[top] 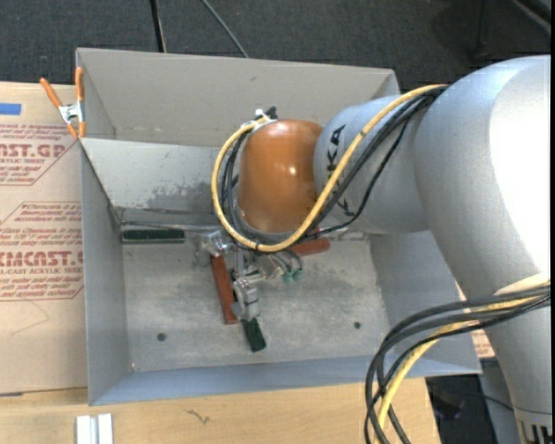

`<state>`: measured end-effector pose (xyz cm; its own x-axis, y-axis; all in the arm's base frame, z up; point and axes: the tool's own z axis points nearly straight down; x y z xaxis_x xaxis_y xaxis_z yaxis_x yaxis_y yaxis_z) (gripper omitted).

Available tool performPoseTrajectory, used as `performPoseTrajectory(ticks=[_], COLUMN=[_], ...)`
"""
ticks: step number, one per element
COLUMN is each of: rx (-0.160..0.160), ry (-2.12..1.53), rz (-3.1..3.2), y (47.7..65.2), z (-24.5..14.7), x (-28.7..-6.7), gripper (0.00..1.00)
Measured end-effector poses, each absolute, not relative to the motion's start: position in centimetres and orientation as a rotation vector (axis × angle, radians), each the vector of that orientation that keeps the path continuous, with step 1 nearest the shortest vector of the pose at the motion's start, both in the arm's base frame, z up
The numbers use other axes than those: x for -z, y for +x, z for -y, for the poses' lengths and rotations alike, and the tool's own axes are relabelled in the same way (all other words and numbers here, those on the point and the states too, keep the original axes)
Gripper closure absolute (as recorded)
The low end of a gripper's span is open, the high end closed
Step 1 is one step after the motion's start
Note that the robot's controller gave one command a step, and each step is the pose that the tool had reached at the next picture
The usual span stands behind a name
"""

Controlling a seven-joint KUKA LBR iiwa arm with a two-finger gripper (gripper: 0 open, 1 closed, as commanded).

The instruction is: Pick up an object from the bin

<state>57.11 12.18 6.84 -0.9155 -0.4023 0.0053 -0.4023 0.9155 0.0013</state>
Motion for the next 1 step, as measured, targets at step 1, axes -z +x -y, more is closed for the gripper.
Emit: performPoseTrajectory(ticks=[1], rx=[0.001], ry=[1.132], rz=[2.934], y=[56.48], z=[-12.27], x=[-10.05], gripper=[0.0])
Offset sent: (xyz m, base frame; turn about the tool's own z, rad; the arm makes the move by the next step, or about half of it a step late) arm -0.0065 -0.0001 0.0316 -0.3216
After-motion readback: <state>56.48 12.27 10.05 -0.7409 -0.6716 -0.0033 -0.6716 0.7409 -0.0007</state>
